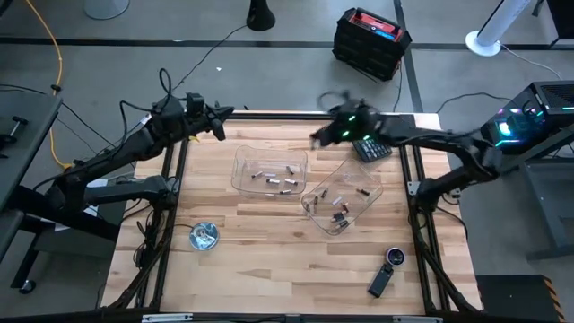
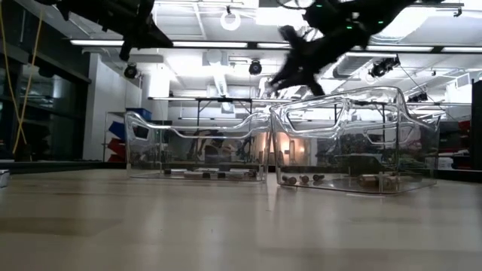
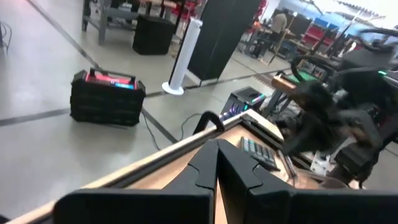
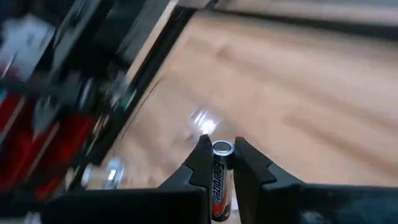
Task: Sort batteries
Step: Put the silver battery into the left transparent bin
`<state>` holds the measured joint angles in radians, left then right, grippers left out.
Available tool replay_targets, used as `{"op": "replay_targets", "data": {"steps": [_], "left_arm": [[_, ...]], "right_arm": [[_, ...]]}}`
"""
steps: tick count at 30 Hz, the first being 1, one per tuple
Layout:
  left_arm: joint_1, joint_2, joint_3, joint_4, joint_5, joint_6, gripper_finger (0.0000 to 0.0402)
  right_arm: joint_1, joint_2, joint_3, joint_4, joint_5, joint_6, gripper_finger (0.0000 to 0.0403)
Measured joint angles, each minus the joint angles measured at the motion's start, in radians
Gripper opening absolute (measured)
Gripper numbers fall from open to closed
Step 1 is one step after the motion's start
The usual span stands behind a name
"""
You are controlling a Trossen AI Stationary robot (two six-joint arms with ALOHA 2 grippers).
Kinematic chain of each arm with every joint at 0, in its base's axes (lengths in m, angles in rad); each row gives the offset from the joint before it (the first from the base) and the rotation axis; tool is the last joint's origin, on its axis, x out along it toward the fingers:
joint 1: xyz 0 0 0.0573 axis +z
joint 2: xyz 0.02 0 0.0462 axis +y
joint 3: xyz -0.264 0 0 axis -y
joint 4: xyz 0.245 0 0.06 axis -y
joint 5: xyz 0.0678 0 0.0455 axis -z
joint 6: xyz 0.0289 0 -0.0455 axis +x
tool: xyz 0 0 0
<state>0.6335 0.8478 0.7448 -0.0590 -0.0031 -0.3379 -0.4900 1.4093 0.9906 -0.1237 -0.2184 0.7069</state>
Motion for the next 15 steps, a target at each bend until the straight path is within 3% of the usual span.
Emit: {"op": "replay_targets", "data": {"steps": [3, 7, 15], "left_arm": [[-0.009, 0.000, 0.000, -0.018, 0.001, -0.009, 0.0000], [-0.023, 0.000, 0.000, -0.024, 0.001, -0.028, 0.0000], [-0.042, 0.000, 0.000, -0.039, 0.024, -0.028, 0.0000]], "right_arm": [[0.109, 0.111, 0.054, 0.034, -0.004, -0.016, 0.0020], [0.194, 0.240, 0.144, 0.034, -0.008, -0.057, 0.0058], [0.190, 0.337, 0.318, -0.107, -0.073, -0.171, 0.0169]]}}
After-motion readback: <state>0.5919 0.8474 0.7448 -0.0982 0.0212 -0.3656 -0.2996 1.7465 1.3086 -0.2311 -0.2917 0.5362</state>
